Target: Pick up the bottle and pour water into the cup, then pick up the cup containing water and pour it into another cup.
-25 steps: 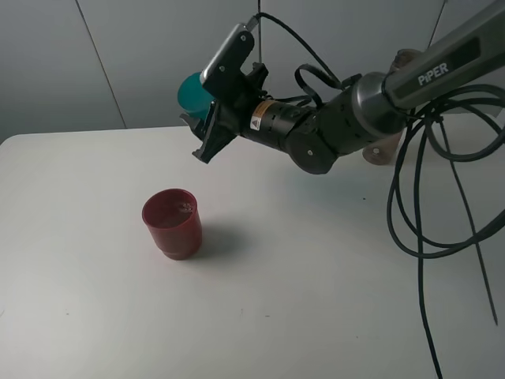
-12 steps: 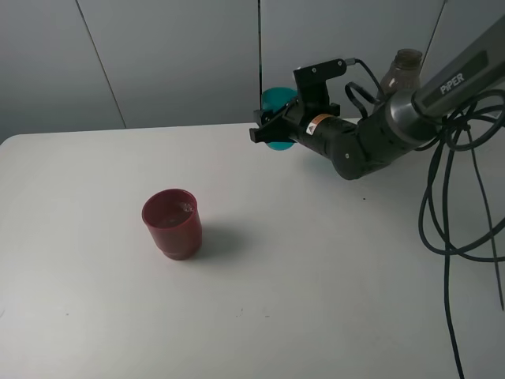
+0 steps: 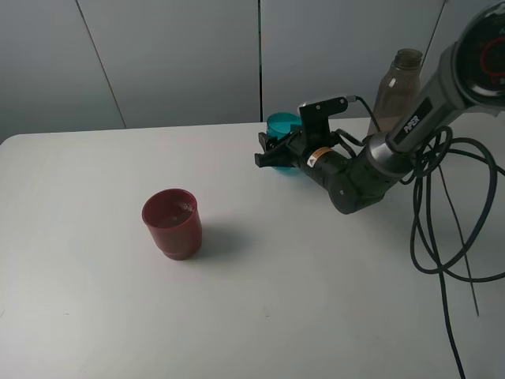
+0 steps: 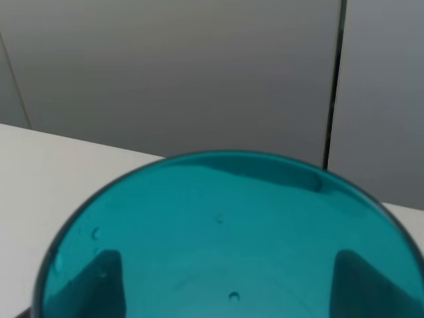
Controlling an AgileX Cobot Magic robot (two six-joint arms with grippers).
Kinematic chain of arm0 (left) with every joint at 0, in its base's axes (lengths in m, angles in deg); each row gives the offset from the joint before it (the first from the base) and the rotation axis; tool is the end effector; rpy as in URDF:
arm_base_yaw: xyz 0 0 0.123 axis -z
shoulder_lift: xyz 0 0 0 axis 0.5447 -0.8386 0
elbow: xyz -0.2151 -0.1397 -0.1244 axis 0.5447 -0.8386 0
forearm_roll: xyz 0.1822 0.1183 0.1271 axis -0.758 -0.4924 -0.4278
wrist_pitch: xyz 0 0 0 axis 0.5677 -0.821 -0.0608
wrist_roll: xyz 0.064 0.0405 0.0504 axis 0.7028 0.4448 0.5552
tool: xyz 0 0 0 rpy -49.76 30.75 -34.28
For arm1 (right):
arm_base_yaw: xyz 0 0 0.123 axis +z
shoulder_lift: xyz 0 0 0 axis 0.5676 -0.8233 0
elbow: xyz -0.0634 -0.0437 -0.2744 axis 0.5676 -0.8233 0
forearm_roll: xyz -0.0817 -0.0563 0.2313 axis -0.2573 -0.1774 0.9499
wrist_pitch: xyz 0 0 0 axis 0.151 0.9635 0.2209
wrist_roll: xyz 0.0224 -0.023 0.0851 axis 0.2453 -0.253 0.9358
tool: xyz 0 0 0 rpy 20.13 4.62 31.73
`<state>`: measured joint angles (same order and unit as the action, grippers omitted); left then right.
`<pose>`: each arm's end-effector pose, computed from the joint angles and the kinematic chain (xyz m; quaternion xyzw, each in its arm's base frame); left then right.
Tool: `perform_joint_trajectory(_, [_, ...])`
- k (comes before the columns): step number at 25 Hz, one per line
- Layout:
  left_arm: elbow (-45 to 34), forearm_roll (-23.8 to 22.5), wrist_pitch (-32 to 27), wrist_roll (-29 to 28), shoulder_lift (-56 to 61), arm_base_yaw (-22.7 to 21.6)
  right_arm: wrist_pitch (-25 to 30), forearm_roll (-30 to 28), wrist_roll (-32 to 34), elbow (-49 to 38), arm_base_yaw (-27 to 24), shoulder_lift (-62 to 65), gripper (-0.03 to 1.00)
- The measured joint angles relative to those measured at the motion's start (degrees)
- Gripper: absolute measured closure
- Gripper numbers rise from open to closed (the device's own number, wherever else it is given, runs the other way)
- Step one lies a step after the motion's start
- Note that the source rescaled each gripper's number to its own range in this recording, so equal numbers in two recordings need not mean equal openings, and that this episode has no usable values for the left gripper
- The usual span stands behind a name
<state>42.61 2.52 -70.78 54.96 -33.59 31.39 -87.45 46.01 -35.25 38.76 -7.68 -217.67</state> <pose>-0.0077 0.0016 0.2780 -0.0226 0.8569 0.0130 0.5148 0.3760 0.1893 0.0437 -0.1552 0.7655 0.1567 0.6045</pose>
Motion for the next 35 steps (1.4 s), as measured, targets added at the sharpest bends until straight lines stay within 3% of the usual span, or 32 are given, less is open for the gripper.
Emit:
perform_joint_trajectory(19, [0.0,0.0,0.0,0.0,0.0,0.0,-0.21,1.34,-1.72,0.0,0.0,-1.49,0.92])
perform_joint_trajectory(20, [0.0,0.0,0.0,0.0,0.0,0.0,0.12,1.34,-1.85,0.0,0.0,-1.49,0.77])
perform_joint_trajectory(21, [0.0,0.0,0.0,0.0,0.0,0.0,0.63,1.34,-1.85,0.0,0.0,-1.49,0.57])
perform_joint_trajectory(22, [0.0,0.0,0.0,0.0,0.0,0.0,1.17,1.34,-2.12,0.0,0.0,-1.59,0.3])
perform_joint_trajectory(23, [0.0,0.0,0.0,0.0,0.0,0.0,1.77,1.34,-2.32,0.0,0.0,-1.59,0.12])
perform_joint_trajectory(24, [0.0,0.0,0.0,0.0,0.0,0.0,2.35,1.34,-2.73,0.0,0.0,-1.59,0.05])
perform_joint_trajectory(26, [0.0,0.0,0.0,0.0,0.0,0.0,4.86,1.34,-2.73,0.0,0.0,-1.19,0.0])
perform_joint_trajectory(35, [0.0,0.0,0.0,0.0,0.0,0.0,22.48,-2.18,-3.05,-2.12,0.0,8.61,-0.01])
